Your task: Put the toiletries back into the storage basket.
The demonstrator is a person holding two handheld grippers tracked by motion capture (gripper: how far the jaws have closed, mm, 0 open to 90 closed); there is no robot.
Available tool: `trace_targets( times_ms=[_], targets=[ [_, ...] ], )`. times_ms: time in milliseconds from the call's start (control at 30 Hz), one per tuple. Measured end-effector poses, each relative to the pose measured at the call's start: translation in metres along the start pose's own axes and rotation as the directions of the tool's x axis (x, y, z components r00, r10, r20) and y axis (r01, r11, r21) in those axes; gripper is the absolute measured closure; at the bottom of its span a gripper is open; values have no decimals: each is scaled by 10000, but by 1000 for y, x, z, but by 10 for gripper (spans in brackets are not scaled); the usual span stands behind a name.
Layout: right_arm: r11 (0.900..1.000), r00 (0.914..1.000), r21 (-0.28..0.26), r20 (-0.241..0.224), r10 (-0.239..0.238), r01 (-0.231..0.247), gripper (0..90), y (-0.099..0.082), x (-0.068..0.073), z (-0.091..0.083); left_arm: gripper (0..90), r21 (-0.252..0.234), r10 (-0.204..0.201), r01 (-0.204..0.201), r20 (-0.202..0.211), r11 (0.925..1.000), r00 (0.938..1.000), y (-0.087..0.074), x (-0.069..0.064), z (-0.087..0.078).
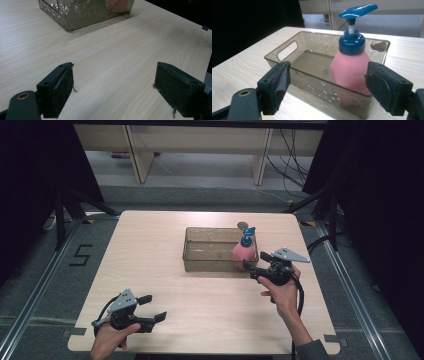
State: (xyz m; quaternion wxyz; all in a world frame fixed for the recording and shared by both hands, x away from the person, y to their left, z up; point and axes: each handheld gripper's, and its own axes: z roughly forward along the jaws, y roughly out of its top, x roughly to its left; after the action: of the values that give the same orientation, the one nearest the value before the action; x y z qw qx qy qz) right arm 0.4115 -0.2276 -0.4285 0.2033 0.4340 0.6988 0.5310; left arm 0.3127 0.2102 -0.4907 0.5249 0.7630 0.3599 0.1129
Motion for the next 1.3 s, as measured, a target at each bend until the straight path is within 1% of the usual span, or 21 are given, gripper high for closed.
trace_targets(
  times_ms=[33,133,200,233,267,333,400,500,533,600,700,733,800,867,900,1000,1033,1100,1233,1267,1300],
  targets=[
    [9996,9997,151,6,230,-230,213,-1,3,-2,154,13,3,-3,-15,10000,10000,0,0,0],
    [9998,10000,177,76,-14,12,214,-1,2,-3,153,126,81,-80,-74,9999,9999,0,0,0],
    [9996,9997,154,-27,237,-236,215,-2,4,-4,154,66,7,-7,-69,10000,10000,0,0,0],
    [9999,10000,162,-26,38,-37,215,-2,3,-5,154,22,-24,25,-55,10000,10000,0,-1,0],
    [9996,9998,223,-100,184,-182,215,-2,4,-6,154,9,-20,20,-54,10000,10000,0,-1,0],
    [10000,10000,11,-46,-79,79,215,-4,3,-5,154,-25,-52,52,-52,10000,10000,0,-1,0],
    [9993,9994,180,-129,316,-314,216,-5,6,-7,153,-23,-54,53,-53,10000,10000,0,-1,0],
    [10000,9999,40,-144,-52,53,216,-7,5,-8,153,12,-7,7,-57,10000,10000,0,-1,0],
    [9995,9993,139,-236,291,-288,217,-7,8,-8,154,-31,-52,52,-51,10000,10000,0,-1,0],
    [9999,9998,157,-185,29,-26,217,-8,7,-9,154,-43,-74,73,-62,10000,10000,0,-1,0],
    [9992,9992,329,-329,221,-210,218,-8,9,-11,154,-8,-35,35,-59,10000,10000,0,-1,0],
    [9999,9996,112,-264,-57,60,218,-9,8,-11,153,32,13,-13,-62,10000,10000,0,-1,0],
    [9997,9995,209,-312,111,-105,218,-10,10,-11,154,-22,-37,37,-54,10000,10000,0,-1,0],
    [9997,9996,221,-287,-35,41,218,-11,10,-11,154,2,-34,34,-70,10000,10000,0,0,-1],
    [9987,9981,307,-458,414,-400,218,-12,13,-12,154,-4,-35,35,-68,10000,10000,0,0,-1],
    [9993,9989,340,-449,163,-148,219,-12,12,-12,153,-2,-30,30,-70,10000,10000,0,-1,-1],
    [9995,9994,301,-322,-123,133,219,-12,11,-13,153,-1,-34,34,-75,10000,10000,0,-1,0],
    [9996,9989,223,-433,169,-159,219,-13,13,-13,154,4,-28,28,-76,10000,10000,0,-1,0],
    [9997,9990,240,-431,94,-84,220,-15,13,-13,153,-43,-64,64,-32,10000,10000,0,-1,0],
    [9993,9986,271,-437,288,-276,220,-16,14,-14,153,-28,-67,67,-66,10000,10000,0,-1,0],
    [9996,9987,261,-505,95,-82,220,-16,12,-14,153,-38,-72,71,-64,10000,10000,0,-1,0]
  ],
)
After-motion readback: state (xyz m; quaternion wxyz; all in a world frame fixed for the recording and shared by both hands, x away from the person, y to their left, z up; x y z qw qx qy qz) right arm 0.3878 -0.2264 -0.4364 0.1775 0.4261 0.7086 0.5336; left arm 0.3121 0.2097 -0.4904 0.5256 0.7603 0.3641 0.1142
